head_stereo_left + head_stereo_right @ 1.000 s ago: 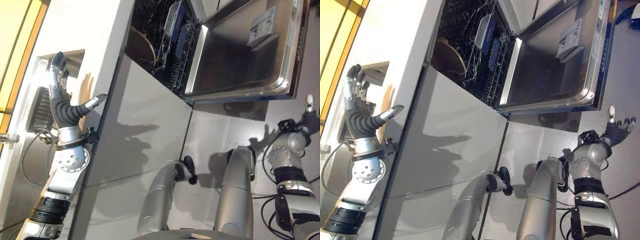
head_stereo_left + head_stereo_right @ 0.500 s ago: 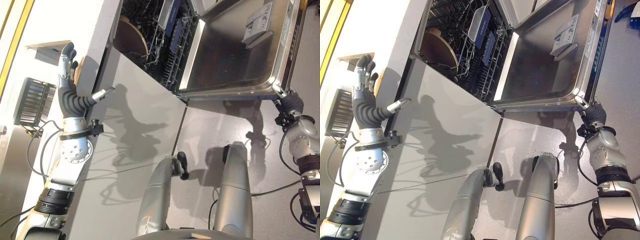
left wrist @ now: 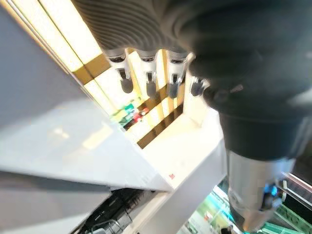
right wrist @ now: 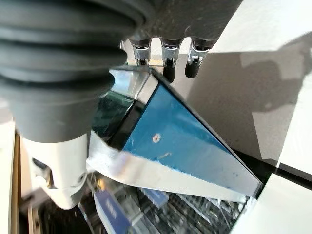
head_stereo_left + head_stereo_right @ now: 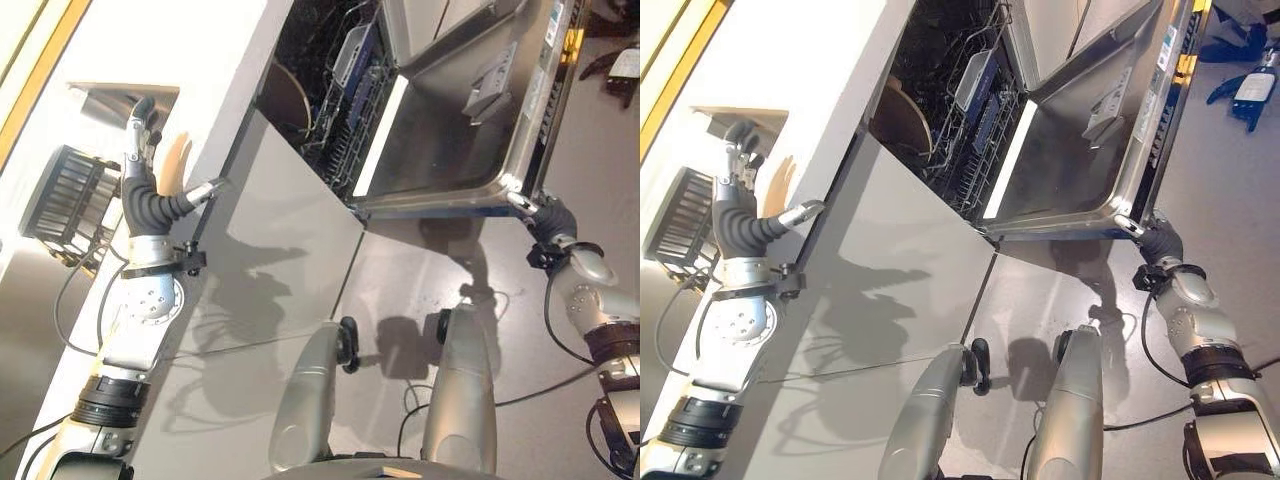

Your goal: Pick up plates and place into dishwasher.

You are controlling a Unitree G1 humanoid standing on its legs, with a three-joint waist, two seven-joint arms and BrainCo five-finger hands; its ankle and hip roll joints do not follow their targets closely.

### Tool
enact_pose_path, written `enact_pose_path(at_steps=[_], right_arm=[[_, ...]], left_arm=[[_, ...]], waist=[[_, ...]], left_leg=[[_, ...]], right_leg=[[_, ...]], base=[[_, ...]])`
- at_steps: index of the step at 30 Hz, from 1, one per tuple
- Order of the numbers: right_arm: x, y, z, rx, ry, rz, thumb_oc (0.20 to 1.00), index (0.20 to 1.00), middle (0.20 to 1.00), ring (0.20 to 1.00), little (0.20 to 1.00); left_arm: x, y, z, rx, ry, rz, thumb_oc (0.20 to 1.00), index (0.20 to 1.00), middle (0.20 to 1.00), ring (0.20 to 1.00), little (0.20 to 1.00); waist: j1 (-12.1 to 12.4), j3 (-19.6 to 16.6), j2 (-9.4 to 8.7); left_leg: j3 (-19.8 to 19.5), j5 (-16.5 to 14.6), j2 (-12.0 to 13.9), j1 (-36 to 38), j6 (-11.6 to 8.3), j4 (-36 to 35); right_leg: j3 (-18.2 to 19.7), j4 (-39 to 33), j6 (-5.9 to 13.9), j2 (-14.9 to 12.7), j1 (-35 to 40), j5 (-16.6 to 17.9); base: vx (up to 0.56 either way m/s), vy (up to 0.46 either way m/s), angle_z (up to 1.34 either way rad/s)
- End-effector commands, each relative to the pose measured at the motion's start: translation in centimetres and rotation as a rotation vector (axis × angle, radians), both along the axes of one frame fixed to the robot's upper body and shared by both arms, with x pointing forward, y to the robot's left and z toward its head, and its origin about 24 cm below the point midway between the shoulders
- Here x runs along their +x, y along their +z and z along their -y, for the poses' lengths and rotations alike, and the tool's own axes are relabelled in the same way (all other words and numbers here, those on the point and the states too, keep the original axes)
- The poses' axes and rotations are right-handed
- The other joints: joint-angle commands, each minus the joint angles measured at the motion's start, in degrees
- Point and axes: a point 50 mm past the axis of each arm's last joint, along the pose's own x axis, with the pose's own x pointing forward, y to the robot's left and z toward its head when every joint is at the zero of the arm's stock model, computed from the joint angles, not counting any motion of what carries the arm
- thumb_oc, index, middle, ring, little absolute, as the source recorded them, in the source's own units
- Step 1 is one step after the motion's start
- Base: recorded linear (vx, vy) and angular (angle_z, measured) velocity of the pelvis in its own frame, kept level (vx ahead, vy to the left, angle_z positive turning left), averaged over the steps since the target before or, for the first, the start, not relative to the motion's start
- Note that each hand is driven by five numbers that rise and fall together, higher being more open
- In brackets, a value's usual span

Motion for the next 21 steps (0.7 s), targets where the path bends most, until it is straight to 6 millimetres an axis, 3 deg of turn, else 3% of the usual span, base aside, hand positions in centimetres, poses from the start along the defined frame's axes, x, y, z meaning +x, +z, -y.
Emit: enact_pose_path(at_steps=[1, 7, 11, 14, 21], right_arm=[[3.4, 11.6, -14.5, 0.037, 0.592, 0.507, 1.000, 1.000, 1.000, 1.000, 1.000], [3.4, 9.4, -14.0, 0.092, 0.547, 0.481, 1.000, 1.000, 1.000, 1.000, 1.000], [3.0, 8.1, -13.6, 0.149, 0.503, 0.494, 1.000, 1.000, 1.000, 1.000, 1.000], [2.9, 7.2, -13.7, 0.172, 0.478, 0.475, 1.000, 1.000, 1.000, 1.000, 1.000], [1.8, 5.0, -13.3, 0.204, 0.443, 0.425, 1.000, 1.000, 1.000, 1.000, 1.000]], left_arm=[[-0.2, 5.0, -1.2, 0.017, 0.031, 0.188, 1.000, 1.000, 1.000, 1.000, 1.000], [0.3, 5.5, -1.5, 0.045, 0.013, 0.171, 1.000, 1.000, 1.000, 1.000, 1.000], [0.5, 5.7, -1.6, 0.096, 0.004, 0.172, 1.000, 1.000, 1.000, 1.000, 1.000], [0.7, 5.1, -1.6, 0.115, -0.013, 0.138, 1.000, 1.000, 1.000, 1.000, 1.000], [0.4, 3.8, -2.0, 0.145, -0.031, 0.073, 1.000, 1.000, 1.000, 1.000, 1.000]], waist=[[6.86, 2.25, -1.51], [9.61, -1.61, -6.45], [11.40, -5.20, -10.69], [12.47, -8.60, -12.87], [13.64, -13.93, -16.06]], left_leg=[[4.09, -0.16, -3.53, 1.75, 5.89, -1.47], [1.96, -0.59, -2.89, 6.23, 5.81, -4.83], [0.44, -0.14, -1.42, 9.76, 5.44, -8.48], [-0.57, -0.38, -0.10, 14.02, 5.11, -11.86], [-0.57, 1.89, 1.19, 20.73, 4.63, -20.07]], right_leg=[[4.36, -6.82, 0.12, -2.73, 8.02, 3.50], [0.85, -14.19, 0.80, -3.54, 17.40, 5.51], [-2.54, -22.67, 1.61, -3.18, 25.39, 8.09], [-4.22, -28.06, 2.77, -2.22, 31.58, 8.75], [-5.59, -37.53, 4.85, -0.17, 39.43, 10.92]], base=[[0.08, -0.081, 0.13], [0.09, -0.151, 0.22], [0.13, -0.215, 0.40], [0.20, -0.132, 0.42], [0.14, -0.087, 0.48]])
